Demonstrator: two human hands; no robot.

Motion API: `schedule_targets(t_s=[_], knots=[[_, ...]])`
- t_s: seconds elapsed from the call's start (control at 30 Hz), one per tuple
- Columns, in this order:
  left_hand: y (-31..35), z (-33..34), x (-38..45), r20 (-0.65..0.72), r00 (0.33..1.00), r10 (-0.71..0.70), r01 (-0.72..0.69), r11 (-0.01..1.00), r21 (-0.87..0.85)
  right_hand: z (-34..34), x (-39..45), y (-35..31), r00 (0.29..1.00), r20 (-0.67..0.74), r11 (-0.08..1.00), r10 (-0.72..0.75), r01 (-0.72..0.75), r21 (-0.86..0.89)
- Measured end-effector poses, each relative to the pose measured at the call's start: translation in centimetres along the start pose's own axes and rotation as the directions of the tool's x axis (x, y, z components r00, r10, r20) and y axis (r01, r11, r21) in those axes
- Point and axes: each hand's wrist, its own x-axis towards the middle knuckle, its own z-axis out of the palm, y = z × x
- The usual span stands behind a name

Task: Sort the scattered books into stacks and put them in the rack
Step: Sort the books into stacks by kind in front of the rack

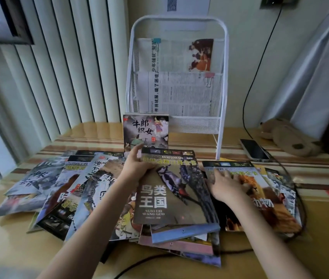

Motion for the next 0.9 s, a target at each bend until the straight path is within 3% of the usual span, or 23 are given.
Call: schedule_targets(t_s=[0.27,0.37,0.5,0.73,0.83,0.9], knots=[[-0.7,2.9,1.0,0.062,0.997,0.056,-0.068,0.971,0.229,-0.5,2.8,-0.5,0.99,-0.088,0.994,0.106,-0.108,-0.018],[-1.0,3.2,1.2,0.024,0.996,0.081,-0.085,0.955,0.283,-1.6,2.2,-1.2,0.979,-0.205,0.998,0.004,-0.017,-0.065],[-1.0,3.8,1.5,0.046,0.996,0.075,-0.085,0.955,0.285,-4.0,2.1,-0.8,0.921,-0.39,0.997,-0.008,0.037,0.067],[-0.9,5.5,2.3,0.08,0.985,0.155,-0.175,0.895,0.411,-9.5,0.5,-2.2,0.904,-0.423,0.955,-0.062,0.177,0.238],[-0.4,5.9,1.9,0.126,0.98,0.154,-0.187,0.931,0.313,-10.5,0.0,-3.8,0.929,-0.338,0.923,-0.153,0.257,0.288],[0.3,6.5,1.3,0.195,0.98,0.024,-0.04,0.996,0.081,-9.2,-0.8,-6.0,0.934,-0.256,0.884,-0.251,0.328,0.332]])
